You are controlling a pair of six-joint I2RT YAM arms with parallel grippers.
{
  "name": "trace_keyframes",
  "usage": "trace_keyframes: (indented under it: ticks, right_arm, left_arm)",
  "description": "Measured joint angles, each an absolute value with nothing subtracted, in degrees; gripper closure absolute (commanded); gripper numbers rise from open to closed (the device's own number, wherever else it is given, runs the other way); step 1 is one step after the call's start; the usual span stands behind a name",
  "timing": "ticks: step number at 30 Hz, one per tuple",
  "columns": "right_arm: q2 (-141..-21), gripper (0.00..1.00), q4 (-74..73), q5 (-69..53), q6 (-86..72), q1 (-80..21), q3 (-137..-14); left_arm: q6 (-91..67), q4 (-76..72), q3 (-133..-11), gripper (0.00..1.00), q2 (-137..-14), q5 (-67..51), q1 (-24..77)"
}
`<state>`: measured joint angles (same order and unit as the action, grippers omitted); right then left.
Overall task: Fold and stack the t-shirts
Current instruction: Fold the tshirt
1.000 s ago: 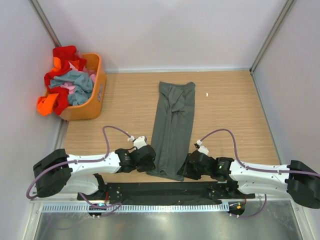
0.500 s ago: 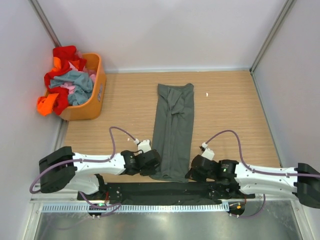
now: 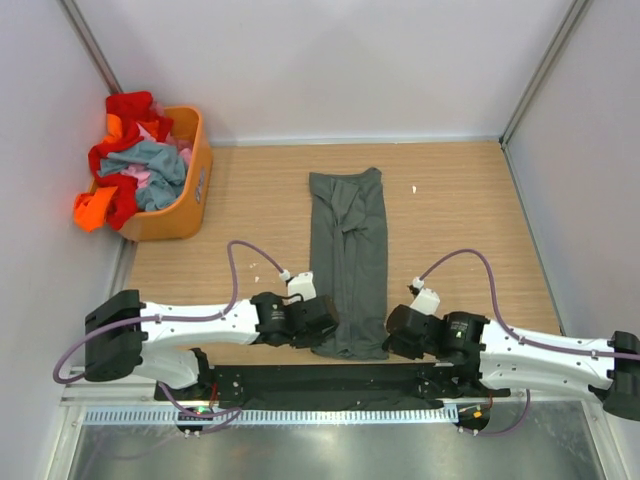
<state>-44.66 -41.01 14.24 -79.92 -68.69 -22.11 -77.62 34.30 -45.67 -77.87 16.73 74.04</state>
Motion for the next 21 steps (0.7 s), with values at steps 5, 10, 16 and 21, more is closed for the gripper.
trace_keyframes:
  ticks: [5, 10, 16, 21]
  right_arm:
    - [-46.02, 0.99, -45.74, 19.03, -77.78, -68.66, -31.97]
    - [-50.81, 0.99, -47.40, 22.35, -73.28, -65.60, -38.89]
    - [-56.47, 0.99, -45.15, 20.27, -62.74, -52.58, -41.71]
    - [-62.26, 0.99, -43.48, 18.02, -55.22, -45.74, -47.31]
  left_arm:
    - [-75.92, 39.86, -52.01, 0.98, -76.38, 19.18, 73.45]
    - [-72.58, 41.95, -54.61, 0.98, -76.12, 19.49, 69.28]
    - [-66.72, 43.75, -58.63, 0.97, -78.32, 18.22, 62.76]
    - [-61.36, 43.70, -64.03, 0.98, -82.74, 16.23, 57.45]
